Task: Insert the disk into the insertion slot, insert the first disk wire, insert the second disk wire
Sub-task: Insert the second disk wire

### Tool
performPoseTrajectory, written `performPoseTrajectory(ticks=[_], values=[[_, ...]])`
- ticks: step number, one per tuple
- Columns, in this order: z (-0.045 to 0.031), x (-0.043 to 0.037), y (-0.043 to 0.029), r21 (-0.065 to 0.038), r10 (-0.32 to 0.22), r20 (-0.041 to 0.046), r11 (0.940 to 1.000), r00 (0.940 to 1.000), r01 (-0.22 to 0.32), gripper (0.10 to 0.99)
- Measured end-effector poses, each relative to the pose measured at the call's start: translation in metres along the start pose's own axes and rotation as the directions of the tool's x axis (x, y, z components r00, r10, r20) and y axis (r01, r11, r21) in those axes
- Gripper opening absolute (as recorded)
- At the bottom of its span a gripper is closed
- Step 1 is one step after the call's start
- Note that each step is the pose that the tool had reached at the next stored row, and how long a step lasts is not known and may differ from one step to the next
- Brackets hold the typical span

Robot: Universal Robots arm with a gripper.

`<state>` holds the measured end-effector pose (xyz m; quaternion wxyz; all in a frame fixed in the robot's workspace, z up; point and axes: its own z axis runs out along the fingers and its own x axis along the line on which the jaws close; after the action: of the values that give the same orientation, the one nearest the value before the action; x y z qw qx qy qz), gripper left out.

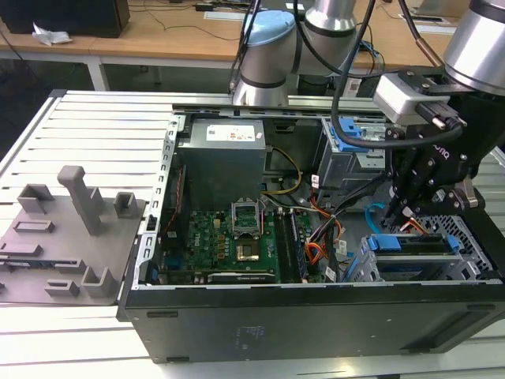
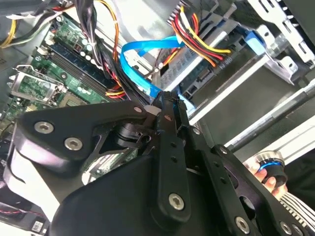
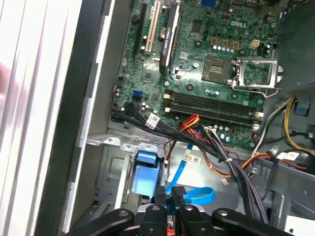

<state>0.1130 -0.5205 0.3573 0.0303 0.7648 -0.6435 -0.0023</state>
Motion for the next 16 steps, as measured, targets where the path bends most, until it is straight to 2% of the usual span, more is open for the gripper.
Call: performPoseTrajectory(ticks=[3,4,9,16], values=[[0.0007,0.0133,0.0023,0.0,0.0,0.0,1.0,1.0,0.0,0.161],[0.0011,0.0144,0.0023,0.0,0.0,0.0001,1.0,1.0,0.0,0.161],[0.005,0.0161,-0.0063,-0.001,0.0,0.0002,1.0,1.0,0.0,0.161],[0.0055,0.0162,-0.0072,-0.001,0.0,0.0002,1.0,1.0,0.0,0.161]])
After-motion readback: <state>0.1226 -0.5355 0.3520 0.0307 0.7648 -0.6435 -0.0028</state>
